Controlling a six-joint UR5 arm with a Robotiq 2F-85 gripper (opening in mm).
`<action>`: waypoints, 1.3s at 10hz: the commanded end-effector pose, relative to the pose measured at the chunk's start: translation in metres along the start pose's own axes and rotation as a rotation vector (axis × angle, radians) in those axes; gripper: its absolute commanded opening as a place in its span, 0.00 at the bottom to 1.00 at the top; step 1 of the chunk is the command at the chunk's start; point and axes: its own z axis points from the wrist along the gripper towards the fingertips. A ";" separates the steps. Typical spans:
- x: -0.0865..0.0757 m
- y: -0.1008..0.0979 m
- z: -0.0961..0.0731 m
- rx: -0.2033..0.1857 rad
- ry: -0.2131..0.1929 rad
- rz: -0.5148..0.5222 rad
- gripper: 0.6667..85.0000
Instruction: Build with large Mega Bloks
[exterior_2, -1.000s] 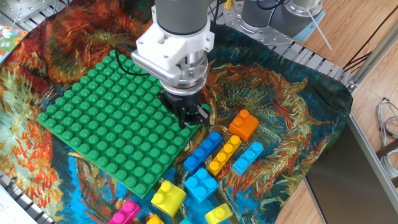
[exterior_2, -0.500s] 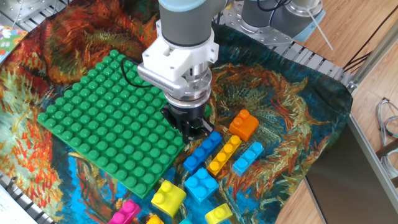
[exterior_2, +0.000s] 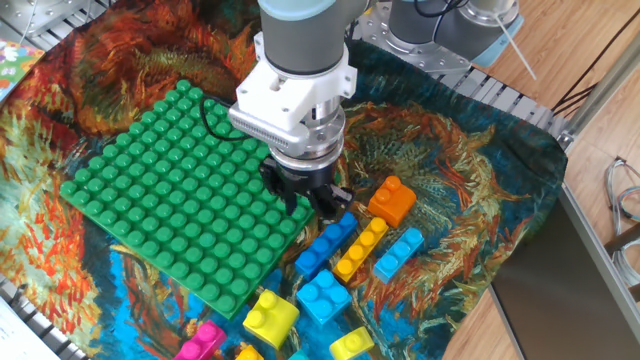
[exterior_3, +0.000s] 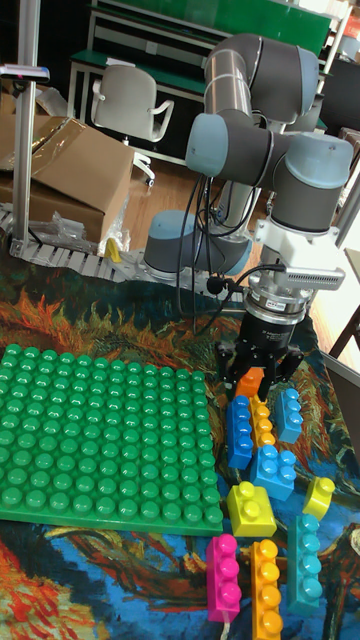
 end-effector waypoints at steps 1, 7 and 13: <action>0.002 0.001 -0.001 -0.009 0.006 0.012 0.94; 0.004 -0.003 0.001 0.004 0.017 0.111 0.91; 0.005 0.000 0.021 0.006 0.017 0.120 0.86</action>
